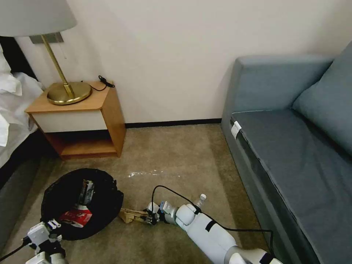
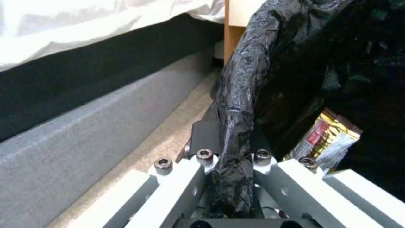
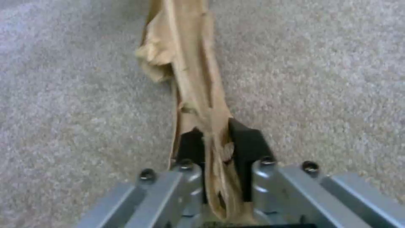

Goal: Pick up the trash bin, then pick up the garbage on the floor and place it into the trash bin.

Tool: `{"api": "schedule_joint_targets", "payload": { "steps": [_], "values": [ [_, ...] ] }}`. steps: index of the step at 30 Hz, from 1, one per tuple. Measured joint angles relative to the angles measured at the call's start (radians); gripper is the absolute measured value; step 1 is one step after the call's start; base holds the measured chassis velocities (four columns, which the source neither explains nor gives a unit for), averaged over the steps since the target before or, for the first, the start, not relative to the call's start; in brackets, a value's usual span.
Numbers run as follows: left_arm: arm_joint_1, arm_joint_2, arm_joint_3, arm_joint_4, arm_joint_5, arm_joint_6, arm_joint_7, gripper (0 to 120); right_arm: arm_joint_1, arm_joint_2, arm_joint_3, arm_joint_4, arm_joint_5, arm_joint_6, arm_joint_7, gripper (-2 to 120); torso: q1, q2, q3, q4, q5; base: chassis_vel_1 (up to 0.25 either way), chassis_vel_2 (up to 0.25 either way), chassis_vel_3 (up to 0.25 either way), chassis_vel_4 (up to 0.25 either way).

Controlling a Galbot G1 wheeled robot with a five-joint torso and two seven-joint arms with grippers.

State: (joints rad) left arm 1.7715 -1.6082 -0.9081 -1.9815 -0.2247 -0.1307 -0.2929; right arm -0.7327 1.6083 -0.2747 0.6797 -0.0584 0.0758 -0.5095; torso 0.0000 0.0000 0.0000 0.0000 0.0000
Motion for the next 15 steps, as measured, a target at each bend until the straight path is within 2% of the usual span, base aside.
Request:
{"api": "schedule_joint_targets", "payload": {
  "steps": [1, 2, 4, 10, 15],
  "values": [
    [0.000, 0.000, 0.000, 0.000, 0.000, 0.000, 0.000, 3, 0.000, 0.000, 0.000, 0.000, 0.000, 0.000, 0.000, 13, 0.000, 0.000, 0.000, 0.0000, 0.0000, 0.000, 0.000, 0.000, 0.000],
    [0.002, 0.000, -0.001, 0.000, 0.000, -0.001, 0.000, 3, -0.003, 0.000, 0.007, 0.003, -0.001, 0.002, 0.000, 7, 0.000, 0.000, 0.000, 0.0000, 0.0000, 0.000, 0.000, 0.000, 0.000],
    [0.003, 0.000, -0.002, 0.001, 0.000, -0.003, 0.000, 3, -0.009, 0.000, 0.023, 0.010, -0.001, 0.006, 0.000, 2, 0.000, 0.000, 0.000, 0.0000, 0.0000, 0.000, 0.000, 0.000, 0.000],
    [0.004, 0.000, -0.003, 0.013, 0.000, -0.009, 0.000, 3, -0.034, -0.005, 0.128, 0.049, 0.039, 0.022, 0.007, 2, 0.000, 0.000, 0.000, 0.0000, 0.0000, 0.000, 0.000, 0.000, 0.000],
    [0.010, 0.000, -0.004, 0.010, 0.005, -0.011, -0.001, 3, -0.033, -0.019, 0.200, 0.110, 0.156, 0.031, 0.031, 2, 0.000, 0.000, 0.000, 0.0000, 0.0000, 0.000, 0.000, 0.000, 0.000]
  ]
}}
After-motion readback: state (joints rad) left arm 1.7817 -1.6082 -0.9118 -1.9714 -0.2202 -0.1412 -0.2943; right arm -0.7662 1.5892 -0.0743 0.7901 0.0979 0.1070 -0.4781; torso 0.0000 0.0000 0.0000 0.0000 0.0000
